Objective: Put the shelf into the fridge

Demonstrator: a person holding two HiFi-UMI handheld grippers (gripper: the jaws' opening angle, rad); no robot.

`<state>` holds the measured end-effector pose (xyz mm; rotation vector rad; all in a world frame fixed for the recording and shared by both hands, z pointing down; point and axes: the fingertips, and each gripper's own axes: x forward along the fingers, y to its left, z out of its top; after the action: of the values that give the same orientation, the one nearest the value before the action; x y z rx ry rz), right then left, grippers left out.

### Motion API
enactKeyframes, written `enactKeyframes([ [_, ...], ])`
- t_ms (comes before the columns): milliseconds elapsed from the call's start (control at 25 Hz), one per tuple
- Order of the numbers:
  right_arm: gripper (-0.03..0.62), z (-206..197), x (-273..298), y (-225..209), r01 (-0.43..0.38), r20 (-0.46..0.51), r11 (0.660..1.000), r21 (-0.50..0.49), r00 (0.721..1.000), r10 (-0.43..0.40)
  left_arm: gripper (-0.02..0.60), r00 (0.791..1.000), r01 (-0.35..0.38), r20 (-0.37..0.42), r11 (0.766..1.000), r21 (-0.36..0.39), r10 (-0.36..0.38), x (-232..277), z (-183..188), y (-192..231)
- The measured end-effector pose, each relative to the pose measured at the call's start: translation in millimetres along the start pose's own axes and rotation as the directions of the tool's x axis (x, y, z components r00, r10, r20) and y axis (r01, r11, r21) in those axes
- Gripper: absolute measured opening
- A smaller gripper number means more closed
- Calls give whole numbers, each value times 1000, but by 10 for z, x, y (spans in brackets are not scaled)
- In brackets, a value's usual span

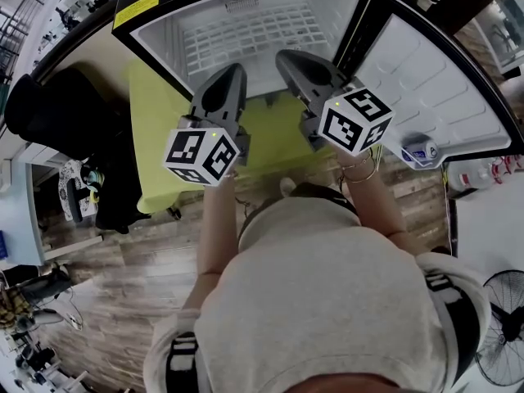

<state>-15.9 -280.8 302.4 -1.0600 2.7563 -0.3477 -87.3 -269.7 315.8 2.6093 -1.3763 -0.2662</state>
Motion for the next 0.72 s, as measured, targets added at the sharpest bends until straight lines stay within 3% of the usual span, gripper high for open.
enactKeyframes([
  [120,9,83,-17,77,8,1,993,-115,1000,-8,12,1000,-8,-25,994,111,11,-3,65,-56],
  [360,9,102,-25,210,12,-22,958,-288,1000,-19,12,998,-8,-60,965,260,24,-21,94,-214],
  [600,9,49,-39,263,20,-38,910,-414,998,-40,14,996,-4,-80,952,305,30,-27,19,-259],
  [720,9,-9,-62,287,26,-58,864,-502,996,-64,14,995,-14,-94,947,320,46,-37,-57,-262],
])
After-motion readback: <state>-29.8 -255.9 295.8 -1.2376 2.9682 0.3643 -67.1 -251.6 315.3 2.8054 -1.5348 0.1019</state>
